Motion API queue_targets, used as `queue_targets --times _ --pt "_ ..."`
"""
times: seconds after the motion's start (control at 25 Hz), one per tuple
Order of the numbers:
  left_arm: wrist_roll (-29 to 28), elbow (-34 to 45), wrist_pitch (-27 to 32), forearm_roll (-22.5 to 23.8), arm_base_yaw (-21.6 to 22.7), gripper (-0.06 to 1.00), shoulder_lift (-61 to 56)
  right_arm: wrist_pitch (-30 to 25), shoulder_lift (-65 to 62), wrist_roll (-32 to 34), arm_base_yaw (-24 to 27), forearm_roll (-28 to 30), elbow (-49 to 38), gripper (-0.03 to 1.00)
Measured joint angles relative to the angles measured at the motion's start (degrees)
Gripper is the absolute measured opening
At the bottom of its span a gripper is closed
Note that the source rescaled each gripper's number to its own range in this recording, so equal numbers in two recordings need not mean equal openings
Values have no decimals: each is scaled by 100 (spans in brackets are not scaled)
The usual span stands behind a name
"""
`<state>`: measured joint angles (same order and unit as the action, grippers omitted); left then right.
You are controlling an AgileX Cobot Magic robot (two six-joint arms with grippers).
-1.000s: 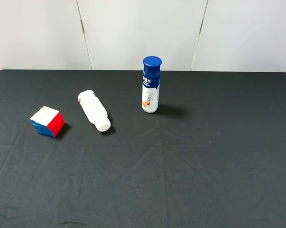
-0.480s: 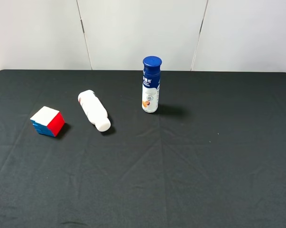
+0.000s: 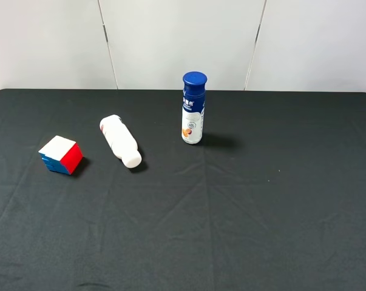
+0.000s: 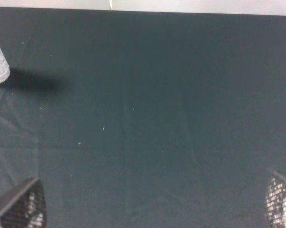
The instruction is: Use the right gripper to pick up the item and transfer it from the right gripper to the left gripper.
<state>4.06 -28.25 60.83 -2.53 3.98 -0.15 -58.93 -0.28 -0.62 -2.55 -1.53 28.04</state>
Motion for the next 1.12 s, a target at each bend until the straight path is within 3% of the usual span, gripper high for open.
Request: queue_targets --times 0.2,0.52,1.12 --pt "0 0 0 0 0 88 0 0 0 0 43 0 0 100" --pt "0 0 0 -5 0 88 0 0 0 0 627 0 0 100" --pt "-15 0 0 -5 0 88 0 0 0 0 647 0 0 100"
